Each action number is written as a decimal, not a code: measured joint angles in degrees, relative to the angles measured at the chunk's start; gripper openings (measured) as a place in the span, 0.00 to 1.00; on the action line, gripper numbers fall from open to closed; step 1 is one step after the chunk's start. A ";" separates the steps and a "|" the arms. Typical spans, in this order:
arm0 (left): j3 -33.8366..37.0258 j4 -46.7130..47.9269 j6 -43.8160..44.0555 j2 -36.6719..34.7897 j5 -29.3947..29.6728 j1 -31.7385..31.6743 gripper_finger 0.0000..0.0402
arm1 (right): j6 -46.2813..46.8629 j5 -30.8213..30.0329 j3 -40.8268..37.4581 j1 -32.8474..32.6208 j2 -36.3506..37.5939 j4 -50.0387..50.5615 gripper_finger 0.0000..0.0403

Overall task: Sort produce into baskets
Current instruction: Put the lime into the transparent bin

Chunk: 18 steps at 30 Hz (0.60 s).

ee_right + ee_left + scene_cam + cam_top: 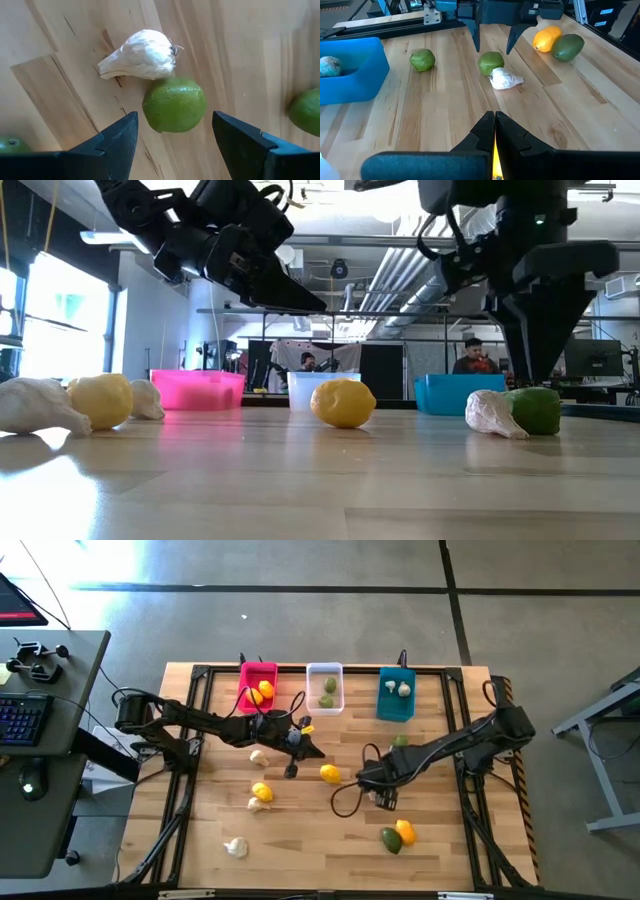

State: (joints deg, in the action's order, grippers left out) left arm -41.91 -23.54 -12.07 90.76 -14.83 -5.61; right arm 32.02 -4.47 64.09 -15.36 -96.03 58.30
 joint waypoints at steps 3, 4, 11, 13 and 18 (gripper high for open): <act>0.00 0.32 -0.01 0.00 0.00 0.00 0.00 | -0.94 0.25 0.44 0.68 -0.02 0.15 0.61; 0.00 0.31 -0.01 0.00 0.00 0.00 0.00 | -1.00 0.24 0.44 0.87 -0.02 0.28 0.61; 0.00 0.30 1.06 0.00 0.00 0.02 0.00 | -1.45 1.45 -0.95 1.60 -0.02 -0.29 0.61; 0.00 0.62 1.43 0.00 0.00 0.04 0.00 | -1.43 2.22 -1.56 1.57 -0.02 -1.77 0.61; 0.00 1.34 1.43 0.00 0.00 0.04 0.00 | -0.60 4.06 -3.23 1.82 -0.02 -3.73 0.63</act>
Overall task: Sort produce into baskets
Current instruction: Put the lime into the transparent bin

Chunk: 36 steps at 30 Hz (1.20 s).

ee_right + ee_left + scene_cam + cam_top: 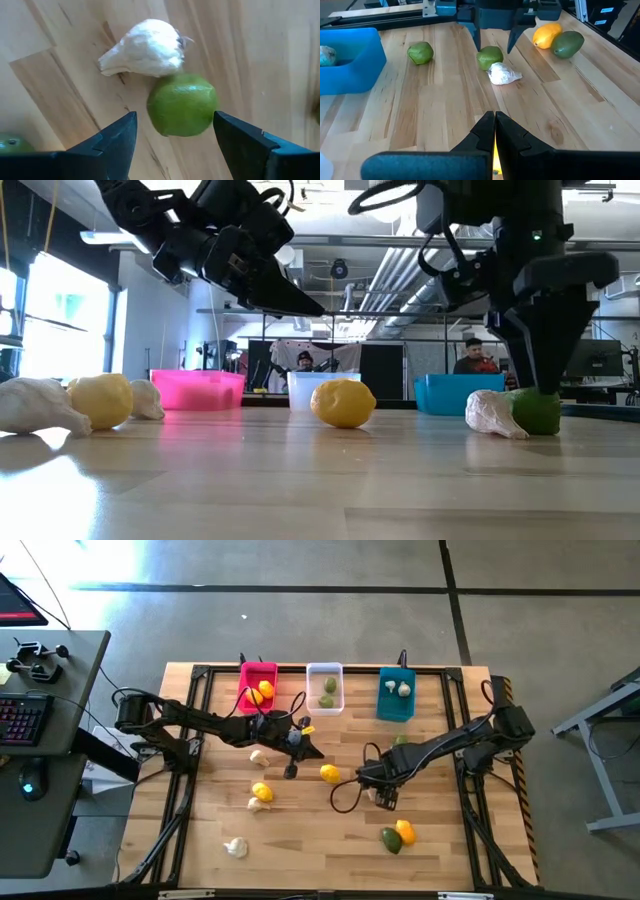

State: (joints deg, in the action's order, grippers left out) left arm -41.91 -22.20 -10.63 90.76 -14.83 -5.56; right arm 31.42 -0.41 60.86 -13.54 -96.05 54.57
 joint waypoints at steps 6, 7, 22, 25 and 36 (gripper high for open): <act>0.00 -0.26 -0.02 0.00 0.00 -0.02 0.00 | -0.16 -2.08 -0.22 0.13 0.00 -1.08 0.72; 0.00 -0.26 -0.02 0.00 0.00 -0.02 0.00 | -0.51 -2.34 -0.22 0.13 0.00 -1.26 0.73; 0.00 -0.04 -0.37 0.00 -0.63 -0.04 0.00 | -5.22 -1.46 -0.28 0.54 -5.09 -3.75 0.69; 1.88 -3.93 1.05 -0.04 -0.68 -0.31 0.00 | -4.39 -1.44 -0.28 0.54 -4.39 -3.47 0.61; 10.20 -19.39 7.41 -0.92 -0.17 -0.79 0.00 | -7.97 2.67 -0.26 2.02 2.16 -2.47 0.38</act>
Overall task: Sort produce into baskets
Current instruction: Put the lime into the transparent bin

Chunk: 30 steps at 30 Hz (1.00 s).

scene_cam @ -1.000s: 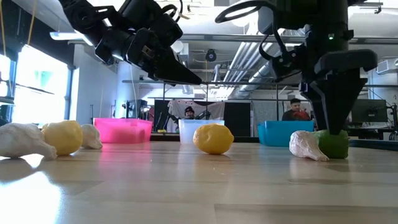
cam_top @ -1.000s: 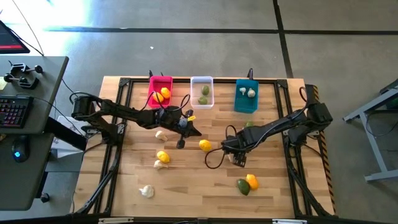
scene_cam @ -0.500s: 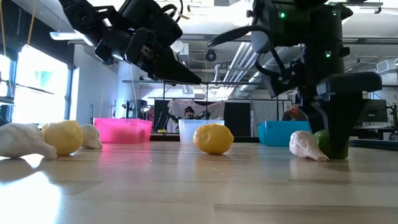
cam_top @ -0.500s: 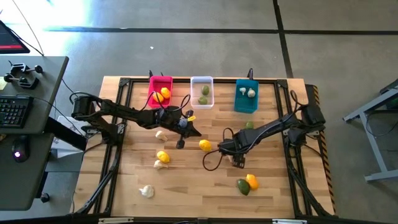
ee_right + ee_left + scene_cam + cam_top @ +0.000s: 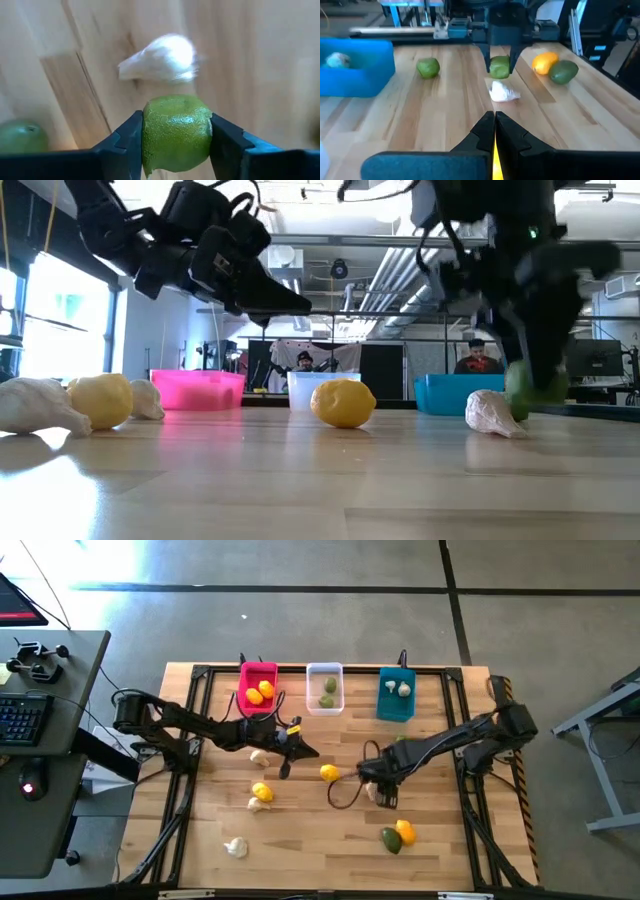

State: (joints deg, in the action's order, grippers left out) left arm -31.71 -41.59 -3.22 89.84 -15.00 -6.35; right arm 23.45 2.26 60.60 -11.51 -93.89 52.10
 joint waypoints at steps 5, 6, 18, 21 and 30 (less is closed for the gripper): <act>0.90 0.06 0.02 -2.92 0.30 -0.35 0.00 | -3.27 -5.07 -1.19 4.48 6.52 -8.90 0.39; 0.91 0.21 0.02 -3.51 0.30 -0.46 0.00 | -4.76 -5.75 -1.61 5.93 6.73 -12.11 0.39; 0.93 2.74 -0.20 -6.06 0.39 -0.76 0.00 | -17.14 -11.09 -2.23 25.00 1.99 -52.31 0.39; 0.93 2.74 -0.02 -6.06 0.39 -0.76 0.00 | -17.49 -10.49 -1.18 28.75 -0.91 -53.84 0.39; 0.93 3.51 0.02 -6.06 -0.18 -0.74 0.00 | -16.88 -7.55 5.67 35.51 -10.29 -54.09 0.39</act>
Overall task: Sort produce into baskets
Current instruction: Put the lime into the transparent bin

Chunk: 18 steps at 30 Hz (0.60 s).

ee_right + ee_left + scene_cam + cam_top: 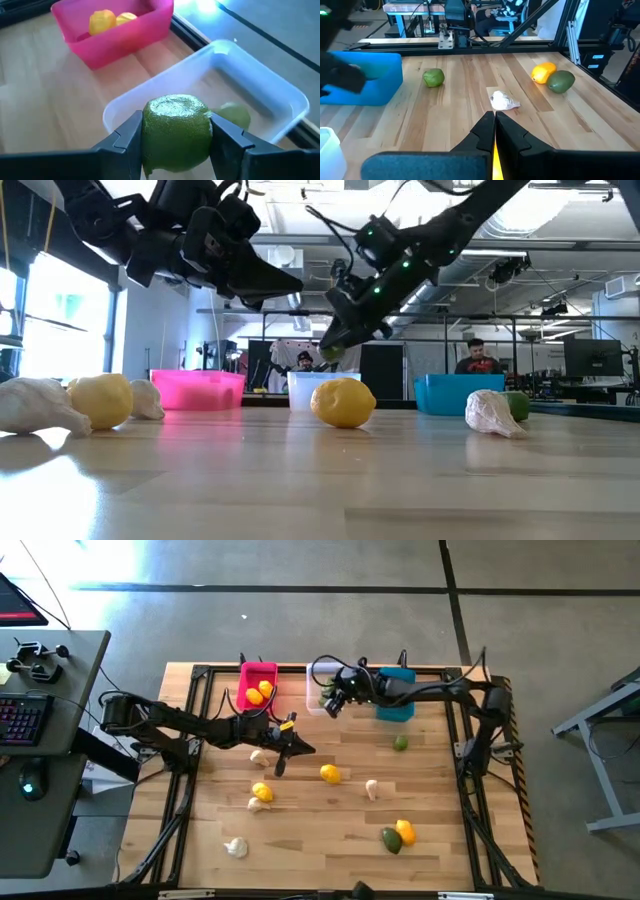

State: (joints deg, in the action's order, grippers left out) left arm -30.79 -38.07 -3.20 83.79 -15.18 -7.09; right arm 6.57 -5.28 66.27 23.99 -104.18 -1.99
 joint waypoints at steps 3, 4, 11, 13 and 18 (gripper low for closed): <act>0.00 0.62 0.12 0.00 -0.02 0.02 0.00 | -0.10 2.12 1.98 1.23 -2.68 0.34 0.39; 0.00 0.99 0.18 0.00 -0.02 0.02 0.00 | 0.02 2.95 2.48 1.62 -3.49 0.45 0.39; 0.00 4.82 1.11 0.00 -0.04 0.07 0.00 | 0.44 5.16 6.84 2.66 -8.27 0.53 0.39; 0.00 4.70 1.09 0.00 -0.04 0.07 0.00 | 0.78 5.11 8.56 2.66 -9.20 0.34 0.39; -0.02 4.53 1.10 -0.20 -0.05 0.07 0.00 | 2.43 4.92 12.80 2.66 -13.80 2.07 0.39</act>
State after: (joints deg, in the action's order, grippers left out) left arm -30.80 -33.54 -2.11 83.59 -15.23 -7.03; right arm 9.00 -0.36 79.07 26.65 -117.98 0.08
